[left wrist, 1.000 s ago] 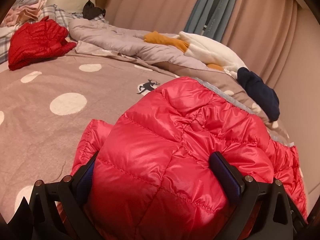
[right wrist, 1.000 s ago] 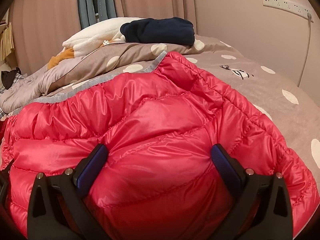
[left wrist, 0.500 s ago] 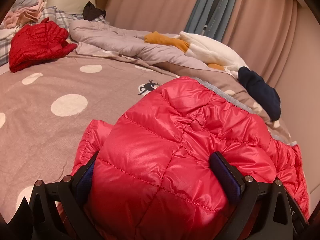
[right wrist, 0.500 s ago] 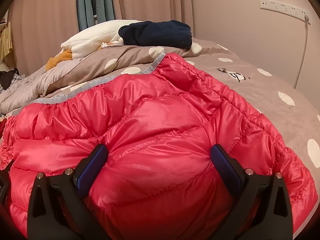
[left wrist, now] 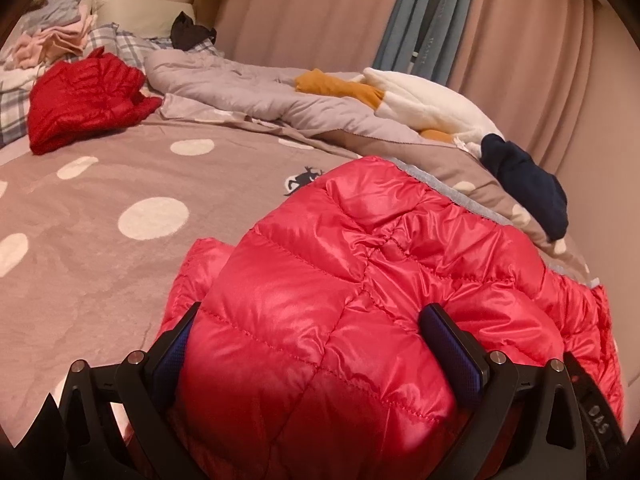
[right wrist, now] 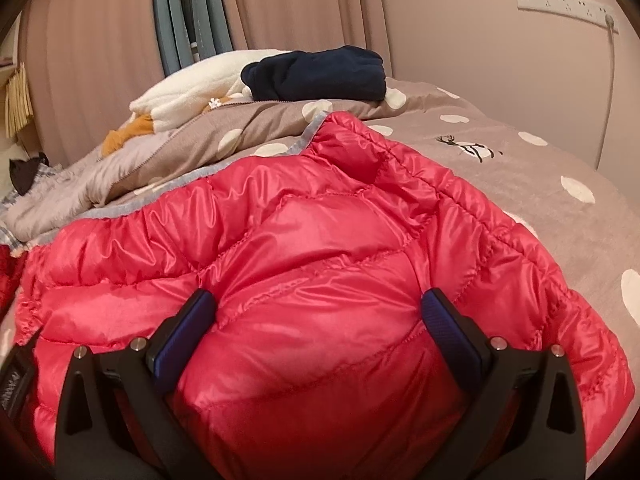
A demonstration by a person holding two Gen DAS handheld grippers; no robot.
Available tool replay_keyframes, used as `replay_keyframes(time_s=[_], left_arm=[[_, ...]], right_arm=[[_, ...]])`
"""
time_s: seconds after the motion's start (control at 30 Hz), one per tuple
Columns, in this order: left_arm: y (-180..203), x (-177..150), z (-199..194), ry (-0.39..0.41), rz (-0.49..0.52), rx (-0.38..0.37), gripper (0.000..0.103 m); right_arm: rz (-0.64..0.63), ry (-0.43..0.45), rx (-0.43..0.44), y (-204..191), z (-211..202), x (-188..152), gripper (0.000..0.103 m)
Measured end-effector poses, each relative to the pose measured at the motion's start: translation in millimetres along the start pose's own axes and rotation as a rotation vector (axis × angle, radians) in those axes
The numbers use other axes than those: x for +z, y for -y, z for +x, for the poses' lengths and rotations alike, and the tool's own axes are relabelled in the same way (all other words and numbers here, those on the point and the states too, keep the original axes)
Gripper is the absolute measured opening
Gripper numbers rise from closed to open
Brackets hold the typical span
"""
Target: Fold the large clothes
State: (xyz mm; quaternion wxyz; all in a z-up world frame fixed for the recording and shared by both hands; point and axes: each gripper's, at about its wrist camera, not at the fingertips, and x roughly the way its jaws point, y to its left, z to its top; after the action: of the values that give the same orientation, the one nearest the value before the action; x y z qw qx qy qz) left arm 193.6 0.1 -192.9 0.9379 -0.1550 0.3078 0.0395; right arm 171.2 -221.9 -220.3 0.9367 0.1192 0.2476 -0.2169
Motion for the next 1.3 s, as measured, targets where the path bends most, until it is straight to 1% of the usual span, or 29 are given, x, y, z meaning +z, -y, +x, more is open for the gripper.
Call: replay_keyframes(time_s=[0.1,0.2,0.23,0.3,0.37,0.4,0.47,0.53,0.57,0.6,0.63,0.67,0.7,0.73,0.77,0.8,0.83,0.87,0.9,0.93,0.97,1.0,1.07,1.13,1.17,1.2,1.23,1.3], left_arm=[[-2.8,0.4,-6.8,0.002,0.002,0.014,0.102],[-7.7,1.3,-19.3,0.019,-0.008,0.049,0.102],[-10.9,1.7,-25.3,0.024,-0.013,0.06,0.102],[-20.3,1.0,-35.1,0.037,-0.039,0.049,0.102],[-35.4,1.5,-43.8,0.037,-0.095,0.037,0.102],[-43.8,1.5,-47.0,0.029,-0.129,0.038,0.102],[-68.5,0.9,-52.9,0.003,-0.229,0.046,0.102],[-89.0,-1.7,-56.0,-0.022,-0.291,0.068,0.102],[-95.8,-2.9,-55.5,-0.039,-0.306,0.08,0.102],[-100.0,-4.8,-52.9,-0.07,-0.309,0.081,0.102],[-102.4,-7.5,-47.3,-0.122,-0.302,0.065,0.102],[-104.5,-11.0,-42.9,-0.164,-0.312,0.034,0.102],[-108.7,-17.1,-39.3,-0.205,-0.364,-0.033,0.102],[-110.9,-21.1,-39.1,-0.218,-0.403,-0.087,0.102],[-112.9,-25.4,-39.6,-0.226,-0.45,-0.167,0.102],[-114.5,-30.0,-39.9,-0.232,-0.506,-0.269,0.102],[-112.8,-32.4,-38.6,-0.248,-0.531,-0.335,0.102],[-106.5,-34.5,-34.1,-0.295,-0.538,-0.41,0.102],[-95.8,-36.2,-27.9,-0.355,-0.513,-0.465,0.102],[-83.8,-37.2,-24.3,-0.391,-0.466,-0.472,0.102],[-73.5,-37.3,-23.5,-0.393,-0.419,-0.444,0.102],[-64.0,-38.2,-25.0,-0.356,-0.387,-0.401,0.102],[-56.7,-39.0,-22.1,-0.303,-0.397,-0.388,0.102],[-57.4,-37.0,-14.6,-0.287,-0.438,-0.386,0.1],[-59.4,-35.4,-12.3,-0.276,-0.466,-0.371,0.089],[-61.9,-33.3,-11.7,-0.262,-0.487,-0.323,0.081],[-65.4,-31.6,-8.7,-0.261,-0.498,-0.295,0.074],[-67.8,-30.2,-1.2,-0.263,-0.522,-0.281,0.068]], right_arm=[[0.021,0.007,0.041,5.1,-11.8,-3.0,0.103],[0.034,0.027,0.065,12.2,-26.8,-2.6,0.103],[0.042,0.035,0.063,12.8,-30.1,-2.0,0.103],[0.074,0.077,0.038,24.3,-43.7,2.0,0.103],[0.096,0.118,0.017,37.1,-54.9,4.6,0.103],[0.107,0.128,0.002,47.4,-60.3,6.3,0.103],[0.132,0.128,-0.055,69.2,-66.0,7.4,0.103],[0.182,0.113,-0.109,95.5,-67.8,4.8,0.103],[0.223,0.1,-0.108,107.9,-66.0,2.5,0.103],[0.288,0.078,-0.079,121.9,-62.2,-1.5,0.103],[0.357,0.044,-0.033,132.8,-56.8,-5.4,0.103],[0.424,0.004,0.025,141.7,-50.2,-9.7,0.103],[0.492,-0.042,0.099,148.0,-41.3,-15.8,0.101],[0.52,-0.065,0.141,148.5,-35.2,-19.5,0.1],[0.533,-0.084,0.172,146.0,-29.1,-22.4,0.098],[0.528,-0.104,0.191,140.9,-23.9,-25.6,0.096],[0.513,-0.112,0.19,130.2,-20.6,-27.7,0.096],[0.47,-0.113,0.152,119.3,-16.4,-27.6,0.097],[0.438,-0.11,0.125,112.6,-14.7,-26.3,0.097],[0.417,-0.112,0.112,106.7,-12.3,-25.8,0.097],[0.409,-0.113,0.114,102.9,-10.0,-25.4,0.097],[0.413,-0.114,0.12,102.5,-9.3,-25.4,0.097],[0.424,-0.128,0.142,107.4,-10.5,-27.4,0.097],[0.407,-0.131,0.16,108.8,-7.7,-26.8,0.097],[0.394,-0.132,0.163,107.9,-7.2,-27.1,0.097],[0.387,-0.132,0.162,107.7,-7.1,-27.5,0.097],[0.378,-0.132,0.159,107.4,-7.6,-27.6,0.097],[0.345,-0.135,0.156,101.4,-5.3,-27.1,0.097]])
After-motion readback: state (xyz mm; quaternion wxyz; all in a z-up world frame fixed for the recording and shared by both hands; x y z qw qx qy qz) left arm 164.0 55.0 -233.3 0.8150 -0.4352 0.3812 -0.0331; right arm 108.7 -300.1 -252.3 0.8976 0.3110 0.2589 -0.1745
